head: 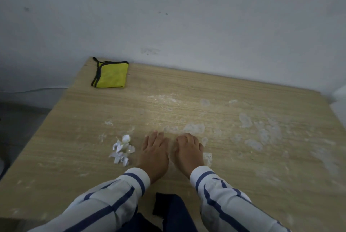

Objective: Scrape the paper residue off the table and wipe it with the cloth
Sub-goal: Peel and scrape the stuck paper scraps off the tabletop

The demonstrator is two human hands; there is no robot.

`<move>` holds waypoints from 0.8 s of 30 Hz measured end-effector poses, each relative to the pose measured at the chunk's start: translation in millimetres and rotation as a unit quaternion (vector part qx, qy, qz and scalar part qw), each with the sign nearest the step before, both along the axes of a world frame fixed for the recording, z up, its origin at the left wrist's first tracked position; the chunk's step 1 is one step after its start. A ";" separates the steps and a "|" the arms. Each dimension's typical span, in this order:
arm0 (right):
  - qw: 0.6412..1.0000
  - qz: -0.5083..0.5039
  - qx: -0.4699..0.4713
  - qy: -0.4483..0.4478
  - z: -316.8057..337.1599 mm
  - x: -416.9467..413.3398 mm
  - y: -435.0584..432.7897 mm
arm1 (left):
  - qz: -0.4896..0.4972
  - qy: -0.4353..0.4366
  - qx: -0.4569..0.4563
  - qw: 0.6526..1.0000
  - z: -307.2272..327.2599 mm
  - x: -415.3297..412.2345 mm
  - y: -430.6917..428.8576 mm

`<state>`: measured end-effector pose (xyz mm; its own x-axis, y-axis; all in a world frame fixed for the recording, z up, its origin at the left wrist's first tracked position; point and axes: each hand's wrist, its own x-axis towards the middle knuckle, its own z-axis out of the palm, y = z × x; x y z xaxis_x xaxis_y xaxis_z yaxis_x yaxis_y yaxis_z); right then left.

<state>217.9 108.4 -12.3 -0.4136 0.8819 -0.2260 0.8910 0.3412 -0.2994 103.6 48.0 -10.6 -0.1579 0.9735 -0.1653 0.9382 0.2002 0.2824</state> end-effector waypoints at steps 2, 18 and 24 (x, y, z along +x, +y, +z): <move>1.000 -0.011 0.001 0.000 -2.4 21.8 5.1 | -0.007 -0.006 -0.014 1.000 -5.4 19.6 6.1; 0.999 0.004 0.033 0.016 -17.9 143.9 41.8 | 0.039 0.009 -0.018 0.999 -34.7 119.6 46.4; 0.999 0.008 0.018 0.041 -20.0 169.0 47.4 | 0.035 0.009 -0.024 0.999 -33.8 143.5 62.6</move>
<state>386.9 155.8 -32.3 -0.4426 0.8824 -0.1598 0.8590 0.3661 -0.3580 247.1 110.6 -44.3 -0.2295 0.9508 -0.2080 0.9262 0.2791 0.2537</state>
